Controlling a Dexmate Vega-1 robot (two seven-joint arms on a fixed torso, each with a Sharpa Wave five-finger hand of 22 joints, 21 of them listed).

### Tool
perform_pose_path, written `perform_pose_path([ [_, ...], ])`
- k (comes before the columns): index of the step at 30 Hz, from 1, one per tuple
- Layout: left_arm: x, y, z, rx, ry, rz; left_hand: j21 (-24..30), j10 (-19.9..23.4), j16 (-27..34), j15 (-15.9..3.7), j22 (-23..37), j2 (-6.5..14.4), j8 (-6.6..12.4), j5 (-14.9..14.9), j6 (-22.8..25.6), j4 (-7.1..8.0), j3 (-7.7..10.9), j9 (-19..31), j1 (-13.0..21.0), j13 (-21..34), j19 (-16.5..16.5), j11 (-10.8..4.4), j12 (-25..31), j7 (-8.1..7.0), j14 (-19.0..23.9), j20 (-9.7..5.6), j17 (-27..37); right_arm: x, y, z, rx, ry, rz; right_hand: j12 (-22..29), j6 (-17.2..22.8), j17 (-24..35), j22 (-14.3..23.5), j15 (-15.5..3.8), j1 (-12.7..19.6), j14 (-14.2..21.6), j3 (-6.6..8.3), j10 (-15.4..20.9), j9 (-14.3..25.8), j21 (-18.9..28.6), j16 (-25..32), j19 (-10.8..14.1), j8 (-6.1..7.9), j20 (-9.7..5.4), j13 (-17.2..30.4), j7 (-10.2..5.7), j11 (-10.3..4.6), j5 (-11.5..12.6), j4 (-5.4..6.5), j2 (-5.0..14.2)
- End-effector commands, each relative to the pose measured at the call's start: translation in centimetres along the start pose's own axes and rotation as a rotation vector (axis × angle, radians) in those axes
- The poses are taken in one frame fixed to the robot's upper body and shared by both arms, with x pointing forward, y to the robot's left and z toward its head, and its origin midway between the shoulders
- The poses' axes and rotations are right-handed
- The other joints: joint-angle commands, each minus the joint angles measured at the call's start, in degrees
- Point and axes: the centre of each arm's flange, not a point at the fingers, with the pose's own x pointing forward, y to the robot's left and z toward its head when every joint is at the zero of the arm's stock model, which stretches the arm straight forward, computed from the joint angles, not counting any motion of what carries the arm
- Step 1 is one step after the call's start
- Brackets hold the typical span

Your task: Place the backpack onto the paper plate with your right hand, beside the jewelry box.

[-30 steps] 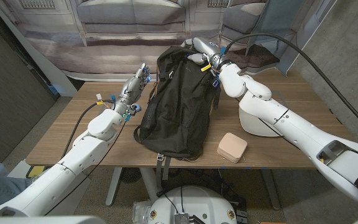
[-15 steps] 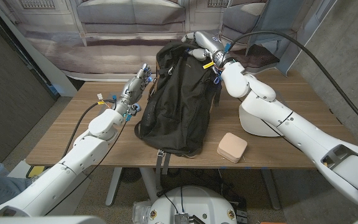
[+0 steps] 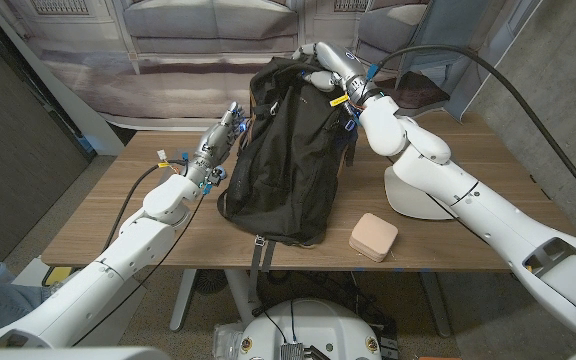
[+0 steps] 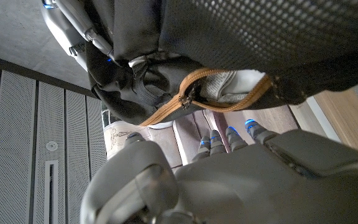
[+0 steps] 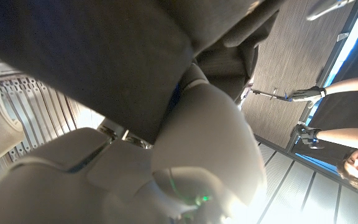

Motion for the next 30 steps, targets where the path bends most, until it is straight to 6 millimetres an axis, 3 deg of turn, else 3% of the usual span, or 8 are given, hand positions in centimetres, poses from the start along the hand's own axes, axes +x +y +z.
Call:
perform_pose_path([
  [1,0.0,-0.3,0.2,0.002,-0.004,-0.006,0.01,-0.31,-0.15,0.16,0.22,0.28,-0.22,-0.05,-0.02,0.1,-0.51,0.25,0.37,0.24,0.07,0.12,-0.06,0.0,-0.17,-0.19,0.3,-0.2,-1.4,0.4,0.008,-0.006,-0.025,-0.42,0.6,0.38,0.06,-8.66,2.01,3.48,-0.32,0.54,0.35,0.57,0.73,0.24,0.11,-8.06,0.44,0.0,0.06,0.28,-0.08,1.58],
  [17,0.4,-0.4,0.4,0.003,-0.005,-0.009,0.0,-0.27,-0.15,0.14,0.22,0.34,-0.2,-0.09,0.04,0.1,-0.67,0.25,0.44,0.24,0.06,0.01,-0.05,-0.03,-0.19,-0.16,0.3,0.2,-3.6,1.9,-0.021,-0.046,-0.075,-0.92,0.73,0.45,-0.21,-8.65,2.12,3.39,-0.57,0.76,0.54,1.28,1.34,0.23,-0.13,-8.03,1.06,0.02,0.04,0.32,-0.04,1.55],
  [30,0.7,-0.3,0.3,0.008,0.004,-0.013,0.0,-0.29,-0.14,0.11,0.22,0.41,-0.22,-0.12,-0.01,0.1,-0.79,0.25,0.51,0.24,0.06,0.07,-0.06,-0.07,-0.14,-0.13,0.3,0.5,-4.8,1.8,-0.03,-0.044,-0.103,-1.44,0.78,0.63,-0.45,-8.67,2.21,3.34,-0.75,0.83,0.67,1.84,1.91,0.16,-0.39,-8.03,1.48,-0.09,0.01,0.35,-0.02,1.55],
])
